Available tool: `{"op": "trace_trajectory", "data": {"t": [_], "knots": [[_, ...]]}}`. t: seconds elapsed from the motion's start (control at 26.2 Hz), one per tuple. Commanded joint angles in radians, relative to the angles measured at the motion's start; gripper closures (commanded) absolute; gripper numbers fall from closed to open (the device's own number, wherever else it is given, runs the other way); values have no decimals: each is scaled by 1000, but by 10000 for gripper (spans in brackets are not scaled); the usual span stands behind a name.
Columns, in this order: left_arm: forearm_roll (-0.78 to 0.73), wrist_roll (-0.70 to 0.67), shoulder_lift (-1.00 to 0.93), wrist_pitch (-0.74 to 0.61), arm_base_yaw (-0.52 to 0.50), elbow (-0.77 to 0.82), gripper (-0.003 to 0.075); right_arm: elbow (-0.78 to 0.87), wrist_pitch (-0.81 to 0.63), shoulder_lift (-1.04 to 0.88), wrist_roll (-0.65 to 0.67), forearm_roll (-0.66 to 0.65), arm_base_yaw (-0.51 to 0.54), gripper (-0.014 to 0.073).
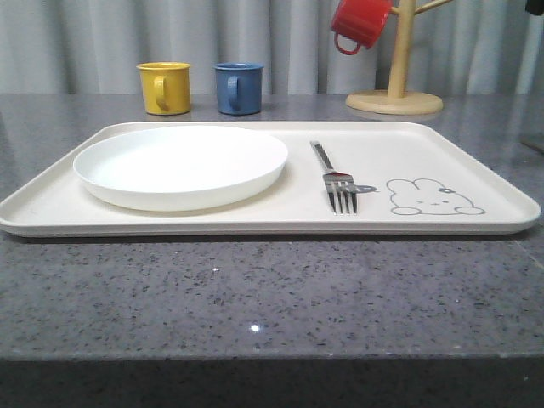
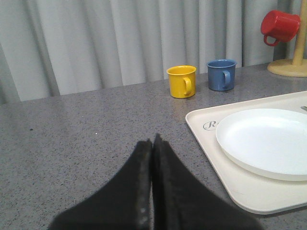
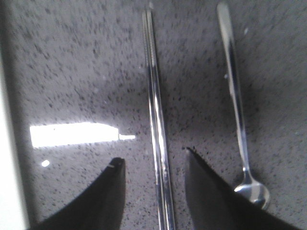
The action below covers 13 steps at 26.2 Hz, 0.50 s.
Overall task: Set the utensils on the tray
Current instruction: 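Reach the right gripper to the steel chopsticks and grasp them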
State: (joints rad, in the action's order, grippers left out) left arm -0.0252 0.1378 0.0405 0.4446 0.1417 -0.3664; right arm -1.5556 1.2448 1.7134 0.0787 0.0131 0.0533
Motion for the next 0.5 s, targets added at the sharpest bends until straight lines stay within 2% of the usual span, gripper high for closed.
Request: {"op": "trace_trajectory", "data": {"t": [0.0, 0.46], "knots": [[8, -10, 12, -78, 2, -25, 738, 8, -22, -25, -28, 8, 12, 263], [8, -10, 12, -78, 2, -25, 738, 9, -51, 84, -40, 13, 12, 263]]}}
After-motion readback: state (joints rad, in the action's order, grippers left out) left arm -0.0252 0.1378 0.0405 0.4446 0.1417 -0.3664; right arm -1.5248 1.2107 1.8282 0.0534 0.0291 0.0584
